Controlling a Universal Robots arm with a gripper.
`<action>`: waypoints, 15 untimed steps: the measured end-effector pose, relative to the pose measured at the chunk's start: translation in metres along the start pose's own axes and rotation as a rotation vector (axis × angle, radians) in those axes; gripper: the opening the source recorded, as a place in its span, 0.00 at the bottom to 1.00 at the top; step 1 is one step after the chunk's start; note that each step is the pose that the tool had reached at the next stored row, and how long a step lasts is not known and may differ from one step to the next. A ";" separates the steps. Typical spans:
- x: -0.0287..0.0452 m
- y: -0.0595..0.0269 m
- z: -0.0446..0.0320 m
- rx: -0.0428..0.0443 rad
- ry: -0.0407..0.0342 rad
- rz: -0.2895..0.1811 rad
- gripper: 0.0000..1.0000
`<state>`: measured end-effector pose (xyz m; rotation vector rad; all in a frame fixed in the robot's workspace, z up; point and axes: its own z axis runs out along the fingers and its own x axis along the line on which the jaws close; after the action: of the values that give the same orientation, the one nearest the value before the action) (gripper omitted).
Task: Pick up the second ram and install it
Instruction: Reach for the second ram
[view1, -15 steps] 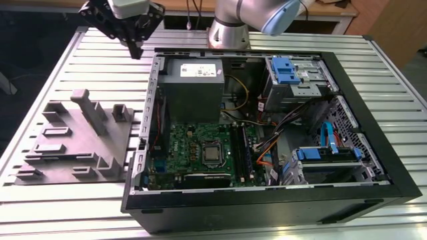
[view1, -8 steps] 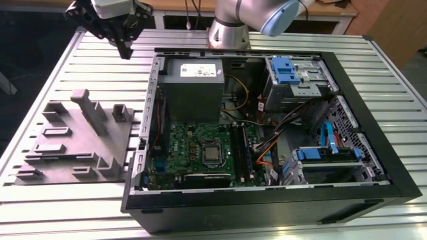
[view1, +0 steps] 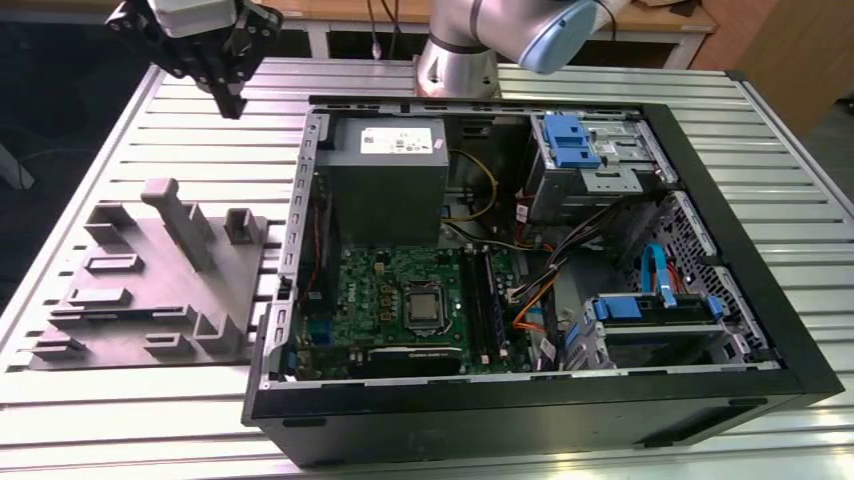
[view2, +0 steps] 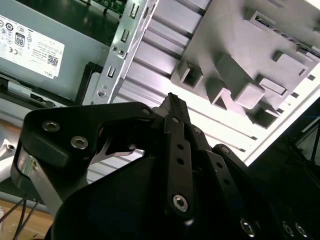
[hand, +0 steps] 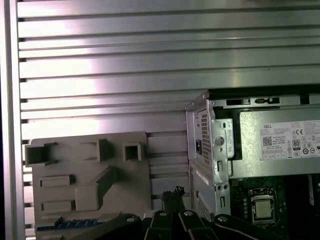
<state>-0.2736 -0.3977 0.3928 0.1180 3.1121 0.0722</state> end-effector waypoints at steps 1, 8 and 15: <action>0.0019 -0.0002 -0.0001 0.0001 0.0000 0.000 0.10; 0.0191 -0.0020 -0.0004 0.0000 -0.0001 0.000 0.10; 0.0355 -0.0036 -0.0005 0.0001 0.0000 0.000 0.10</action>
<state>-0.3093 -0.3986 0.3922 0.1180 3.1121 0.0720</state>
